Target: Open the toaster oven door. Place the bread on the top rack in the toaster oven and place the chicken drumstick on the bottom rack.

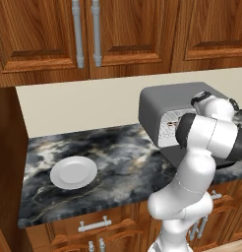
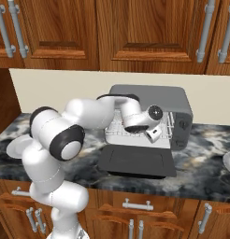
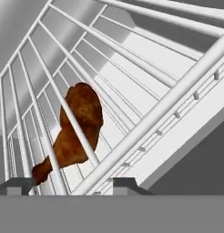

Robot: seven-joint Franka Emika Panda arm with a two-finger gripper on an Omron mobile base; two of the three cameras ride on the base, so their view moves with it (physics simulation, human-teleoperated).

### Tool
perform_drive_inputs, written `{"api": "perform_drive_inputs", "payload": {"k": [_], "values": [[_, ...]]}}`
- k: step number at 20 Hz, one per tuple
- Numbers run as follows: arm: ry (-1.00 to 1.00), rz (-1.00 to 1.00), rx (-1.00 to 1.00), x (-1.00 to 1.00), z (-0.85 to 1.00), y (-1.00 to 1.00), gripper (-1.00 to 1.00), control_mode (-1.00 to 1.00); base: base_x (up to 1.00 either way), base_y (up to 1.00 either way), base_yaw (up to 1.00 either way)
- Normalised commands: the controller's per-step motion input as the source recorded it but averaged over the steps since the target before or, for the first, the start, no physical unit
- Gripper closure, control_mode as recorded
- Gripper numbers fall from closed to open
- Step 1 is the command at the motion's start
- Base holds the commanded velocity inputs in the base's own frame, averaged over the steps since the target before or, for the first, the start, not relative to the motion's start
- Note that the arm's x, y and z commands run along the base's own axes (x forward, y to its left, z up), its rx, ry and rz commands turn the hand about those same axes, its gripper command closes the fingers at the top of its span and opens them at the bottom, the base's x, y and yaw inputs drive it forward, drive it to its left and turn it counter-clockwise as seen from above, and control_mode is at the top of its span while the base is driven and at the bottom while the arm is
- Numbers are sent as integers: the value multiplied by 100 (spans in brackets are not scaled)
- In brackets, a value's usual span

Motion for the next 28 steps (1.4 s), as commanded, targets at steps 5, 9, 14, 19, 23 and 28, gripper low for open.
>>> {"api": "perform_drive_inputs", "payload": {"k": [5, 9, 14, 19, 23, 28], "values": [[24, -3, -10, -47, -88, -8, 100, -100, 0, 0, 0], [22, -3, -12, -50, -93, -4, 100, -100, 0, 0, 0], [20, -4, -13, -54, -94, -2, 100, -100, 0, 0, 0], [18, -5, -14, -52, -94, 0, 100, -100, 0, 0, 0], [18, -4, -13, -55, -94, 0, 100, -100, 0, 0, 0], [16, -4, -11, -62, -94, 0, 100, -100, 0, 0, 0]]}}
